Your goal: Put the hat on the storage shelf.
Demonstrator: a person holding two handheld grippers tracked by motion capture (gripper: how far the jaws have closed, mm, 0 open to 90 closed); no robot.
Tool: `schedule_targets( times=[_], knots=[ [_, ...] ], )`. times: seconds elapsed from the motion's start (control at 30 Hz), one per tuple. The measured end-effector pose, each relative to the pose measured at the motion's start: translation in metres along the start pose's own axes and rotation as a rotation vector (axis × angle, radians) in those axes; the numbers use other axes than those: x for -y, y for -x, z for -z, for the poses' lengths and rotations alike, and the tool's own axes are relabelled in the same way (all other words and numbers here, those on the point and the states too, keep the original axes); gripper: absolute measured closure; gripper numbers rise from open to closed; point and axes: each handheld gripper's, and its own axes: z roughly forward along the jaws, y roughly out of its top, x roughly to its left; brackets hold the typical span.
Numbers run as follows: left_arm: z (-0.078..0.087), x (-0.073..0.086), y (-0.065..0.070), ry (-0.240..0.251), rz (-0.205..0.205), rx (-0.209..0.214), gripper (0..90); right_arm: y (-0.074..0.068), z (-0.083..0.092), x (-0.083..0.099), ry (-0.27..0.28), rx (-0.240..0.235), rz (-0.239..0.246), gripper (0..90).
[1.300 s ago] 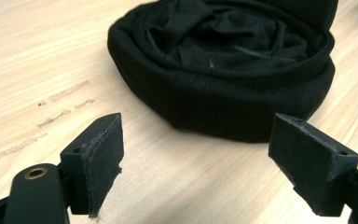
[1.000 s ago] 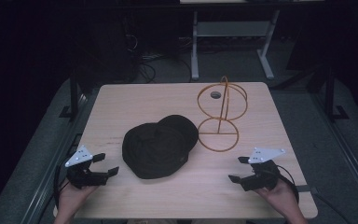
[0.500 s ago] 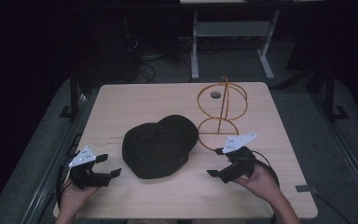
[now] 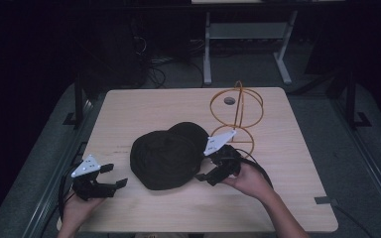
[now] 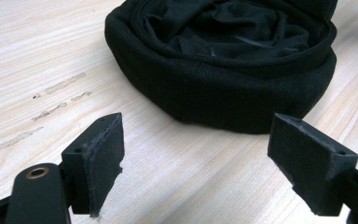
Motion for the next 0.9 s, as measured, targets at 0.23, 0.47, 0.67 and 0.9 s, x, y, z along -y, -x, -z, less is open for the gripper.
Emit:
schedule_targets(
  times=[0.23, 0.47, 0.67, 0.9],
  knots=[
    [0.0, 0.0, 0.001, 0.001, -0.01, 0.004, 18.5, -0.002, -0.024, -0.023, -0.026, -0.036, 0.059, 29.0],
    [0.001, 0.0, 0.001, 0.002, -0.009, 0.01, 18.9, -0.003, -0.044, -0.036, -0.045, -0.067, 0.089, 37.3],
    [0.0, 0.001, 0.001, 0.0, -0.003, 0.013, 19.0, -0.005, -0.055, -0.043, -0.06, -0.092, 0.109, 44.3],
    [0.0, 0.001, 0.0, 0.001, -0.002, 0.015, 19.0, -0.007, -0.068, -0.045, -0.085, -0.125, 0.118, 49.2]
  ],
)
